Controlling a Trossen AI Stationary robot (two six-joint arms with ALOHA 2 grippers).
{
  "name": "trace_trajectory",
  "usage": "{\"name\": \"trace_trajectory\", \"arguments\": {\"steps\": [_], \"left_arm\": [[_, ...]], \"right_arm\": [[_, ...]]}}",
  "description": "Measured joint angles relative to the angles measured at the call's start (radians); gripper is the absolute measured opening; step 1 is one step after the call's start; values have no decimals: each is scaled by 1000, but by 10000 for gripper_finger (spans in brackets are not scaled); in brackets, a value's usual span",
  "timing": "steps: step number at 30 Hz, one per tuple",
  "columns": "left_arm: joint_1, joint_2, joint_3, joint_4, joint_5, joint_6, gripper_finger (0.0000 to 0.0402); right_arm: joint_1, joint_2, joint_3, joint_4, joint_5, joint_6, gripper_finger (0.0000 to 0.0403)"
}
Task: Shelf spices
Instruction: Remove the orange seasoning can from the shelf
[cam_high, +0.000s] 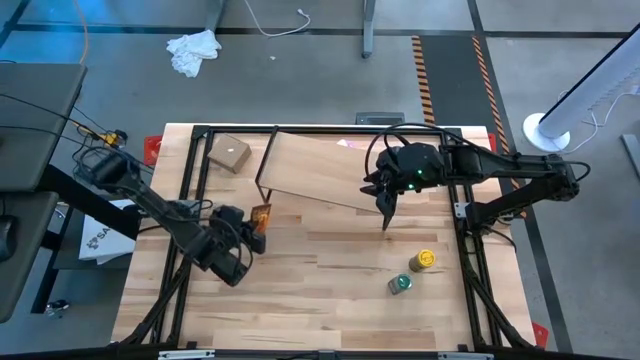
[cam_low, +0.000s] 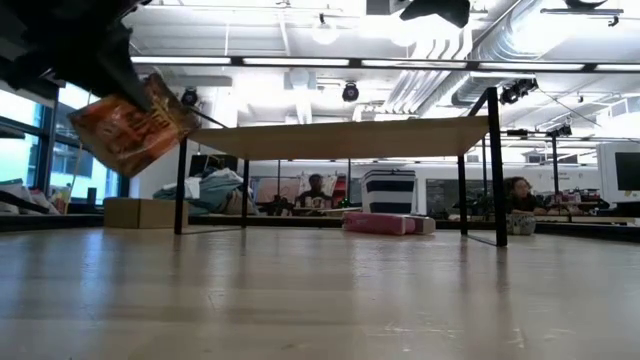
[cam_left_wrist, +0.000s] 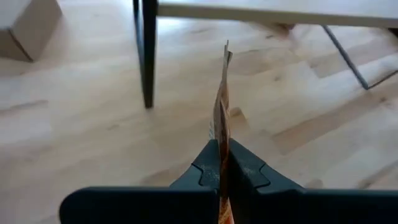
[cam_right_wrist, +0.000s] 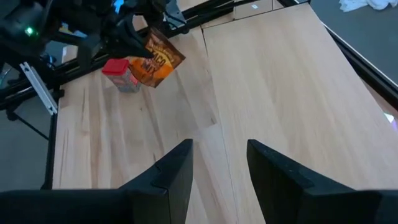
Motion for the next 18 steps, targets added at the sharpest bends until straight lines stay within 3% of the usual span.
{"name": "trace_trajectory", "arguments": {"steps": [6,14,18], "left_arm": [[-58,47,0,161,-146,-56,0],[-91,55,0,209,-158,268,5],[-97,55,-23,255,-189,317,5]], "right_arm": [[0,0,0,22,28,68,146],[3,32,0,122,32,176,146],[12,63,0,139,32,234,146]]}}
